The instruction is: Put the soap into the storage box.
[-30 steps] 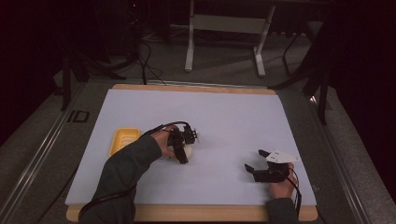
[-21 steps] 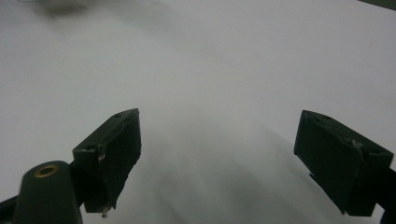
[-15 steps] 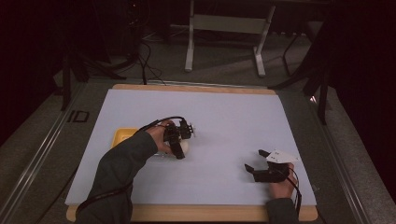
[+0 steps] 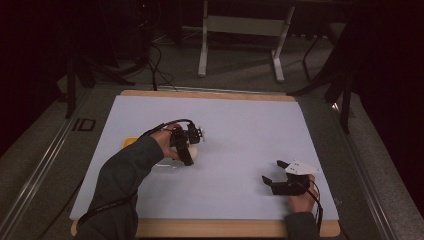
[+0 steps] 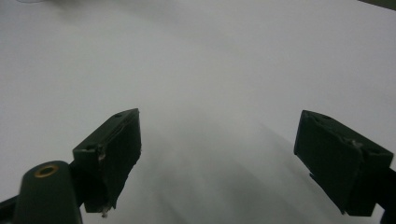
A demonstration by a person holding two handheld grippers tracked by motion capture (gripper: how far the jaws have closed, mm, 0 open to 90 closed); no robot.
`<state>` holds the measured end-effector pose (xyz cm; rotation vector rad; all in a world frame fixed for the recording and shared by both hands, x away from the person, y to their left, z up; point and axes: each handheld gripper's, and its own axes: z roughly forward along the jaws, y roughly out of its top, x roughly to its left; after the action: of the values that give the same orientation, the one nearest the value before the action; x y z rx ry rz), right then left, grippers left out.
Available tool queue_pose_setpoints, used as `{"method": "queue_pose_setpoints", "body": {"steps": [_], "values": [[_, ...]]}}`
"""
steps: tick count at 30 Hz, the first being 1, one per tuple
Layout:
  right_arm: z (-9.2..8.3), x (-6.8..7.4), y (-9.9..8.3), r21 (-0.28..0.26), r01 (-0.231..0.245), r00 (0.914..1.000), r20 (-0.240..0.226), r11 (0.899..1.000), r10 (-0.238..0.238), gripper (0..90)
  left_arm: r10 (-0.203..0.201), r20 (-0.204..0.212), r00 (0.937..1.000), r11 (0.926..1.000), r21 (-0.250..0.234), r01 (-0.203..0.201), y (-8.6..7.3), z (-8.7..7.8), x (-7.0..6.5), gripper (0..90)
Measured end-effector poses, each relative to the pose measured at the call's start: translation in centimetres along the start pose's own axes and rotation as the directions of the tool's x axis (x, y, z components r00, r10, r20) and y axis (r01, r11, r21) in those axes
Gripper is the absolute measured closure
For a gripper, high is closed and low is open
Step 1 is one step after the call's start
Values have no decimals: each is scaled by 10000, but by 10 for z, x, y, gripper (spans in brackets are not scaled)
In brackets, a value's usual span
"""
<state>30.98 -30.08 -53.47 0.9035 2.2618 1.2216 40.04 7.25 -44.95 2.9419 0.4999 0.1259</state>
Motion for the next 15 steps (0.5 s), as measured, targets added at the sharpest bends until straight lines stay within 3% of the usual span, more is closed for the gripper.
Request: {"method": "queue_pose_setpoints", "body": {"steps": [15], "values": [[0,0,0,-3,-4,10000,6,10000,4,146,-343,-170,9993,9994,-3,343,-12,-14,13,257]]}}
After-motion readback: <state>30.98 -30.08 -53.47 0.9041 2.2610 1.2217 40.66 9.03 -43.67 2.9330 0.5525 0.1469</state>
